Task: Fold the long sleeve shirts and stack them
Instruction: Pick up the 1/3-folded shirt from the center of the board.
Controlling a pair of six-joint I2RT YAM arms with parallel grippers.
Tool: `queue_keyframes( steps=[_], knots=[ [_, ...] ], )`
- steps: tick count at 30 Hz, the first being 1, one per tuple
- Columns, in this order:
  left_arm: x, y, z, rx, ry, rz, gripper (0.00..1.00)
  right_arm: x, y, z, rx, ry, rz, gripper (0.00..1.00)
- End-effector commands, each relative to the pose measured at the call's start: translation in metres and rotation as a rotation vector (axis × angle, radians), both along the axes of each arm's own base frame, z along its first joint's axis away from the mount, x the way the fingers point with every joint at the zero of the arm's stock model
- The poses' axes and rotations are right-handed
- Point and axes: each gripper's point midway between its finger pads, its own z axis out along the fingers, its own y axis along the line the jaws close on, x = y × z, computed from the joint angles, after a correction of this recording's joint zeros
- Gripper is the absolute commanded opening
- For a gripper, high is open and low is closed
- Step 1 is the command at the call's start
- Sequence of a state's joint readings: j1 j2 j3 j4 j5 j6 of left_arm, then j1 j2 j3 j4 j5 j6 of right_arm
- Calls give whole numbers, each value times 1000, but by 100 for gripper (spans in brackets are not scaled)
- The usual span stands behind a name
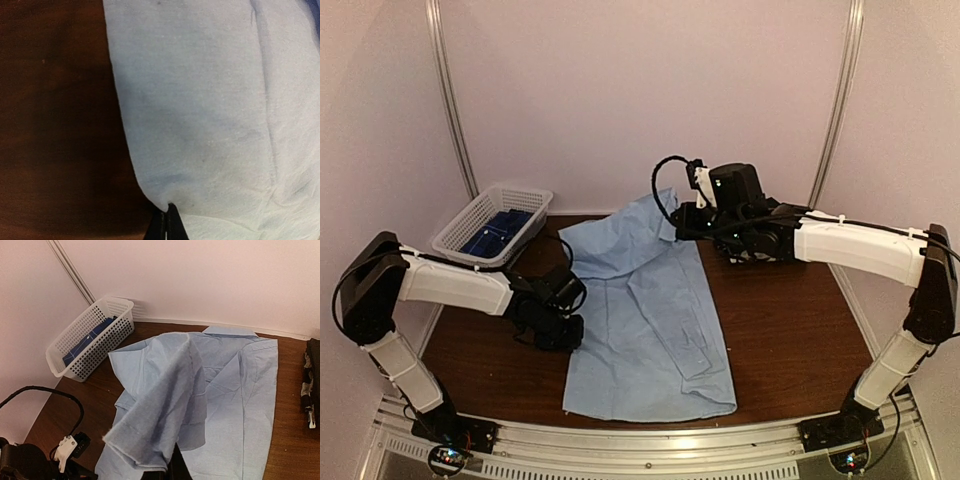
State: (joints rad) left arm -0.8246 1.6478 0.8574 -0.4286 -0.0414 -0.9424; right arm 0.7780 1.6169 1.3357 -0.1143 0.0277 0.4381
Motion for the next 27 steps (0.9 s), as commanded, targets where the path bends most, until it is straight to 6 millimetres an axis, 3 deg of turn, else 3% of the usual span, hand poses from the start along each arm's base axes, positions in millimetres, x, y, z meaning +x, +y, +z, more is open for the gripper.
queue_keyframes(
  steps=[1,4,9,12,16,22,27],
  knots=[
    [15,33,-7,101,-8,33,0,3,-12,19,-11,-43,-35,0],
    [28,43,-5,104,-15,34,0,10,-18,20,-17,-46,-53,0],
    [38,38,8,107,-21,-6,0,28,-30,24,-8,-48,-78,0],
    [35,43,25,110,-33,-7,17,33,-29,27,-3,-46,-70,0],
    [16,59,39,122,-21,-2,30,34,-25,29,2,-49,-50,0],
    [-30,75,40,45,56,25,31,33,-18,33,12,-50,-9,0],
    [-71,71,30,-19,142,25,32,33,-15,41,14,-62,11,0]
  ],
)
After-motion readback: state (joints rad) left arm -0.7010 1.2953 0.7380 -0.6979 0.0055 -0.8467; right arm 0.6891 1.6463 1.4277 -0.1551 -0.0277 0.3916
